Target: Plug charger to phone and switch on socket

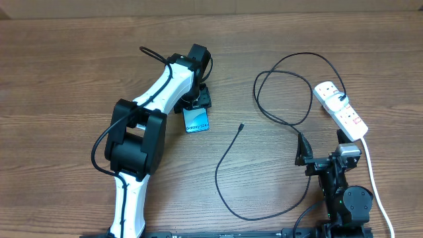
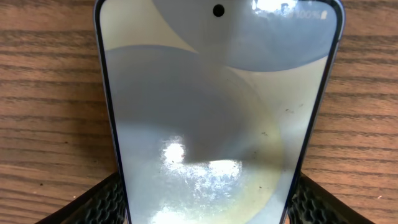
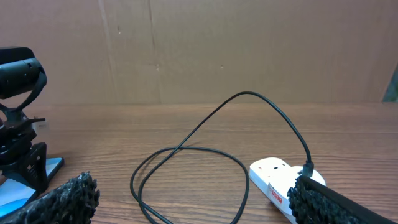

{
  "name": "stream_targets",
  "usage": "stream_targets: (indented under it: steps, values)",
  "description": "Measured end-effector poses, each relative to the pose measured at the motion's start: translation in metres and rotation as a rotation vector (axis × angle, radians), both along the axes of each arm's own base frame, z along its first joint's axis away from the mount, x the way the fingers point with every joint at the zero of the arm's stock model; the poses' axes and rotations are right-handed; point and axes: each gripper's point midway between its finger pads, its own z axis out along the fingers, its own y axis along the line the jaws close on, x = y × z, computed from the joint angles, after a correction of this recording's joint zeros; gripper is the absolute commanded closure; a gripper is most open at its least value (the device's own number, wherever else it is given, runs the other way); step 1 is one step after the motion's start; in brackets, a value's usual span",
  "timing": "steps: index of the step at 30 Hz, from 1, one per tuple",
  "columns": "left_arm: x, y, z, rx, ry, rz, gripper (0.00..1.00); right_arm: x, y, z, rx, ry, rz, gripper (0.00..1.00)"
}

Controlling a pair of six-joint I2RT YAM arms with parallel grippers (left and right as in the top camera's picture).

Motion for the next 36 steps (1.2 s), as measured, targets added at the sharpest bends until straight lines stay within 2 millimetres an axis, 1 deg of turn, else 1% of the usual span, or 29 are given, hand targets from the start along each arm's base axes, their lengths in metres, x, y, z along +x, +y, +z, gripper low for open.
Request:
stream_targets:
  steps: [14,16,22,26,29,32,36]
  values:
    - [-0.002,0.0,0.007,-0.033,0.104,0.026,0.32,0.0,0.0,0.0,0.0,0.0,0.0,0.0]
    - [-0.003,-0.001,0.013,-0.046,0.122,0.031,0.32,0.0,0.0,0.0,0.0,0.0,0.0,0.0]
    - [0.002,-0.006,0.035,-0.08,0.118,0.034,0.32,0.0,0.0,0.0,0.0,0.0,0.0,0.0]
    - [-0.002,-0.01,0.045,-0.101,0.143,0.035,0.31,0.0,0.0,0.0,0.0,0.0,0.0,0.0]
    - [-0.006,-0.017,0.051,-0.142,0.164,0.034,0.3,0.0,0.0,0.0,0.0,0.0,0.0,0.0]
    - [-0.009,-0.03,0.057,-0.226,0.19,0.023,0.3,0.0,0.0,0.0,0.0,0.0,0.0,0.0]
    - [-0.017,-0.055,0.071,-0.429,0.256,0.009,0.31,0.0,0.0,0.0,0.0,0.0,0.0,0.0]
